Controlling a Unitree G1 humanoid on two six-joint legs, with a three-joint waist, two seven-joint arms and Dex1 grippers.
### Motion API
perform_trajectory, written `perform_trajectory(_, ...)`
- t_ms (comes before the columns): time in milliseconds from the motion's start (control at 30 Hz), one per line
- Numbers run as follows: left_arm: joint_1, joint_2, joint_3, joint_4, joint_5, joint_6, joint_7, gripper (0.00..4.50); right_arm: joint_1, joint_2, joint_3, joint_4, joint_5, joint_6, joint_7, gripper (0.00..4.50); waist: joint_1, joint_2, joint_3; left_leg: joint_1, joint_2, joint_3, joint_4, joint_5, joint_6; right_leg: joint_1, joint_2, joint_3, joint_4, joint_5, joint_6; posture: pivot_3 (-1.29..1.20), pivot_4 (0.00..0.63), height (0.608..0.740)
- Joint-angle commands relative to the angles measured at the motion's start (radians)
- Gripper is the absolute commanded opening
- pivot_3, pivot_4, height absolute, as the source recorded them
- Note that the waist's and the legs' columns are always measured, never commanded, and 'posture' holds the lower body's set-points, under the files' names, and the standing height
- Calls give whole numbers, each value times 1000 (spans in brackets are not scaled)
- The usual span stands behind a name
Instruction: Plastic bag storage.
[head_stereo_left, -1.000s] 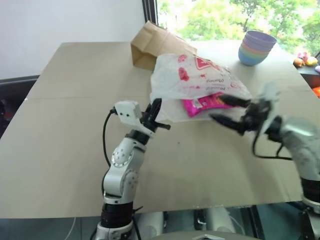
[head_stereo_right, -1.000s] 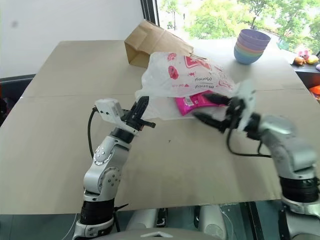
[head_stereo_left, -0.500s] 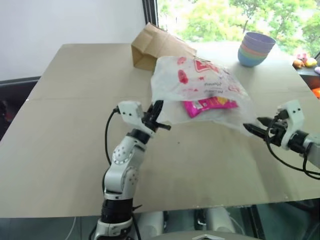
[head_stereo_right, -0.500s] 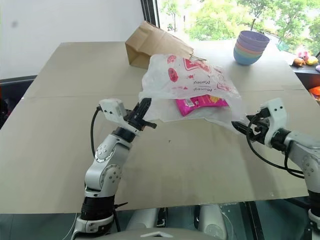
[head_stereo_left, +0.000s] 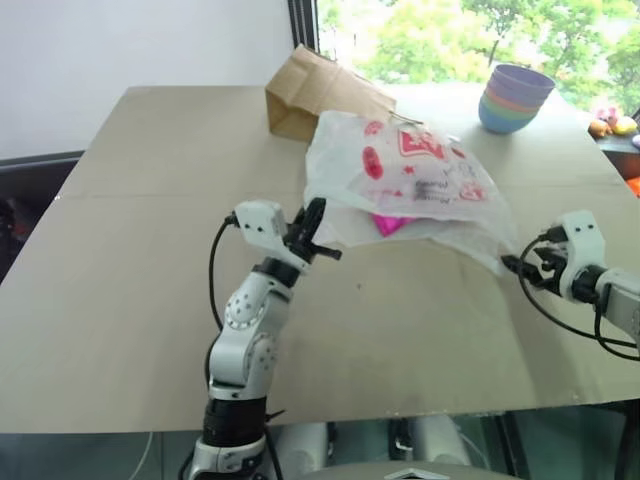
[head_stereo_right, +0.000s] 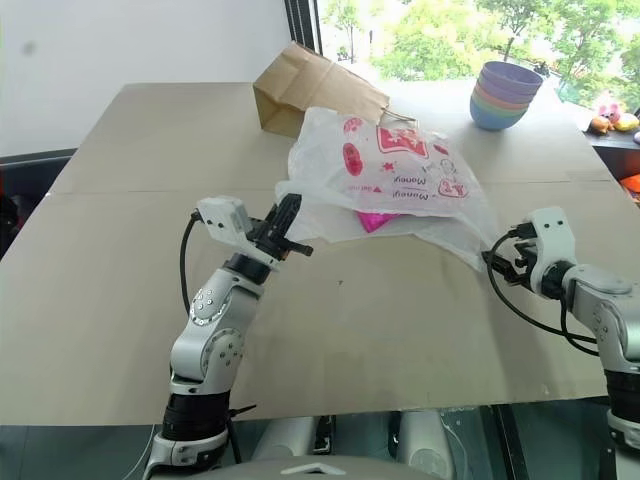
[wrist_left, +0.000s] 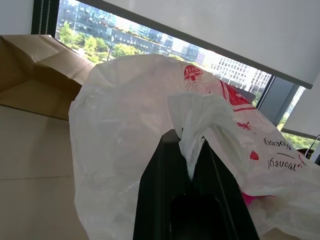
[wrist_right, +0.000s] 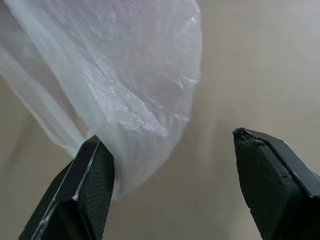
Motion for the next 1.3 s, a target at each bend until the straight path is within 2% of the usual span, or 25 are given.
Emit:
perform_trajectory(33, -12, -2, -1, -15, 0, -19, -5, 0, -25, 50, -46, -40, 52, 9, 2, 3094, -2, 0, 0, 0, 0, 0, 0, 0, 0, 0, 0, 0, 0, 0, 0, 0, 150, 740)
perform_trajectory(67, -15, -1, 1, -13, 0, -19, -6, 0, -34, 68, -60, -43, 71, 18, 1, 2707, -2, 0, 0, 0, 0, 0, 0, 0, 0, 0, 0, 0, 0, 0, 0, 0, 150, 740)
perform_trajectory(100, -18, 2, 4, -11, -1, -18, -7, 0, -44, 86, -75, -43, 90, 27, -3, 2589, -2, 0, 0, 0, 0, 0, 0, 0, 0, 0, 0, 0, 0, 0, 0, 0, 150, 740)
perform_trajectory(133, -20, 4, 7, -10, -2, -18, -8, 0, -52, 100, -87, -43, 106, 36, -6, 1886, -1, 0, 0, 0, 0, 0, 0, 0, 0, 0, 0, 0, 0, 0, 0, 0, 150, 740)
perform_trajectory(167, -22, 6, 10, -7, -3, -18, -8, 0, -60, 116, -98, -40, 123, 44, -9, 1606, -1, 0, 0, 0, 0, 0, 0, 0, 0, 0, 0, 0, 0, 0, 0, 0, 150, 740)
perform_trajectory(267, -28, 9, 14, -3, -1, -21, -9, 0, -75, 156, -119, -28, 163, 62, -15, 138, 0, 0, 0, 0, 0, 0, 0, 0, 0, 0, 0, 0, 0, 0, 0, 0, 150, 740)
perform_trajectory(433, -100, 16, 64, 35, -20, -23, 2, 0, -183, 212, -140, 57, 166, -23, -32, 54, -1, 0, 0, 0, 0, 0, 0, 0, 0, 0, 0, 0, 0, 0, 0, 0, 150, 740)
perform_trajectory(533, -365, 58, 174, 226, -58, -54, 10, 0, -474, 283, -128, 318, 89, -215, -100, 54, -8, 0, 4, 0, 0, 3, 1, 0, 1, -2, 1, 3, 2, 0, 0, 0, 150, 740)
perform_trajectory(633, -647, 130, 256, 478, -71, -106, -11, 0, -717, 320, -97, 582, 0, -438, -78, 54, -17, -2, 13, -5, 0, 2, 4, 6, 1, -9, 4, 4, 5, 4, 2, 0, 150, 740)
perform_trajectory(700, -890, 222, 297, 741, -43, -174, -29, 0, -912, 319, -108, 785, -41, -630, -57, 54, -17, -2, 13, -9, 0, 4, 4, 9, -4, -12, 5, 4, 8, 6, -2, 0, 150, 740)
perform_trajectory(800, -1142, 329, 329, 1042, -9, -288, -49, 0, -1116, 295, -148, 988, -44, -817, -19, 54, -23, -2, 13, -18, 0, 6, 2, 10, -5, -20, 4, 4, 6, 7, -2, 0, 150, 740)
perform_trajectory(900, -1280, 397, 337, 1217, 15, -395, -97, 0, -1231, 268, -179, 1081, -27, -924, 56, 54, -29, -2, 13, -26, -3, 10, -6, 10, -5, -28, 1, 3, 2, 6, 0, 0, 150, 740)
perform_trajectory(967, -1295, 408, 345, 1232, 5, -439, -137, 0, -1238, 260, -191, 1068, -6, -946, 112, 54, -30, -2, 13, -28, -3, 10, -6, 10, -5, -31, -1, -3, 2, 6, 0, 0, 150, 740)
perform_trajectory(1067, -1248, 401, 344, 1159, -15, -462, -183, 0, -1185, 257, -202, 977, 41, -904, 187, 54, -31, -1, 13, -34, 0, 13, -8, 9, -5, -32, -3, -14, 0, 6, 0, 0, 150, 740)
perform_trajectory(1167, -1047, 375, 304, 909, -14, -409, -202, 0, -1010, 257, -180, 763, 93, -763, 221, 54, -32, -1, 13, -35, 0, 13, -9, 10, -5, -31, -3, -16, -3, 6, 0, 0, 150, 740)
perform_trajectory(1300, -632, 339, 256, 453, -61, -221, -169, 0, -641, 226, -113, 401, 151, -511, 244, 54, -31, -1, 13, -36, 1, 13, -6, 9, -5, -30, -4, -15, 1, 6, 0, 0, 150, 740)
